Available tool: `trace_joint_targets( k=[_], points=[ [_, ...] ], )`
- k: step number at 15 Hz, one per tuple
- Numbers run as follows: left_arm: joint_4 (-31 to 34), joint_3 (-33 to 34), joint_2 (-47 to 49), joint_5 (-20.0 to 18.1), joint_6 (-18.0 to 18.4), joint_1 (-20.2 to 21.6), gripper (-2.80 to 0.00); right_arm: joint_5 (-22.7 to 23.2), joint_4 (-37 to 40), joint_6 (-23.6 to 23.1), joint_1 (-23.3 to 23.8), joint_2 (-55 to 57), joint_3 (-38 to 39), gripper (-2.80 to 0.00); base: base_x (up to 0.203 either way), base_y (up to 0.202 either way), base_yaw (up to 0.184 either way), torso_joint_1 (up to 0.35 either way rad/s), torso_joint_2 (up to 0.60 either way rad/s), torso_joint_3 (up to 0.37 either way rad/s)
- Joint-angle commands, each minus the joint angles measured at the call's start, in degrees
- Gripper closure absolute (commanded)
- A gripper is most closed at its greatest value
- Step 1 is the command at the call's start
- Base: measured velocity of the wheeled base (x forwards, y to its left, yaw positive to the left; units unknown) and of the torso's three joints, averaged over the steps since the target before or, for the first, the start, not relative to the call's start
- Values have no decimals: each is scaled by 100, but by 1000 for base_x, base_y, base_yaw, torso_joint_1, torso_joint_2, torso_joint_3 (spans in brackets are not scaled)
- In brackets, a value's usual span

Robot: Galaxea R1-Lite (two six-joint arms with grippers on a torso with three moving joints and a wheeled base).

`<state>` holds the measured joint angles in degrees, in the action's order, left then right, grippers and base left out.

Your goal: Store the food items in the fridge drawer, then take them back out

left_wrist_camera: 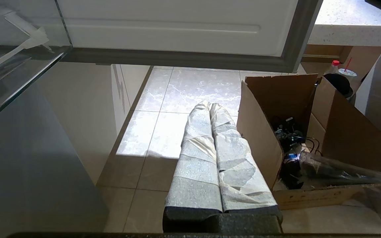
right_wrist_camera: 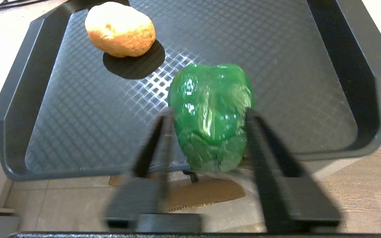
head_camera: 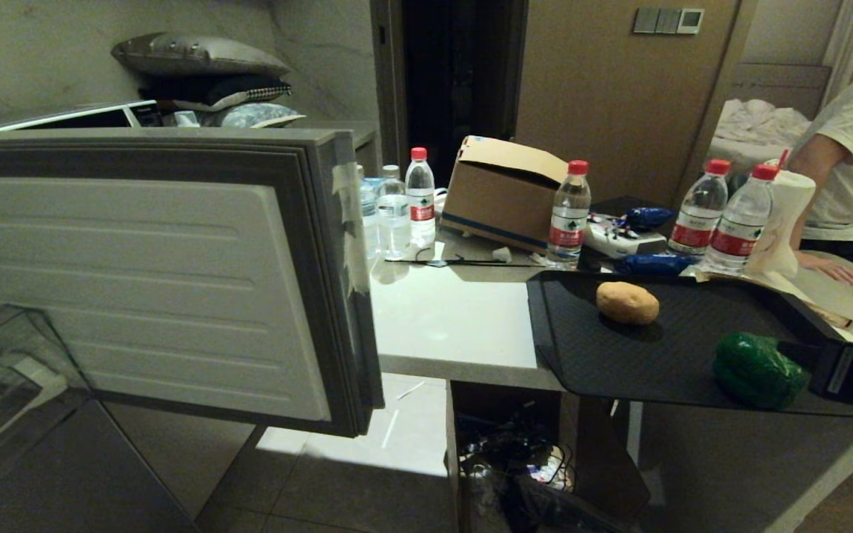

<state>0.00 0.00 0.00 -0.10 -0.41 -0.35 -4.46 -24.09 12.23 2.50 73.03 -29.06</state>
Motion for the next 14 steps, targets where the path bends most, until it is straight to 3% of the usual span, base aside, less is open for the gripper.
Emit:
trace_joint_targets(
  k=[1, 14],
  points=[
    [0, 0, 9, 1, -2, 0, 0, -2, -17, 2, -4, 256, -161, -280, 0, 0, 0, 0, 0, 0],
    [1, 0, 0, 3, -2, 0, 0, -11, -8, 33, 5, 1131, -470, -280, 0, 0, 0, 0, 0, 0]
  ],
)
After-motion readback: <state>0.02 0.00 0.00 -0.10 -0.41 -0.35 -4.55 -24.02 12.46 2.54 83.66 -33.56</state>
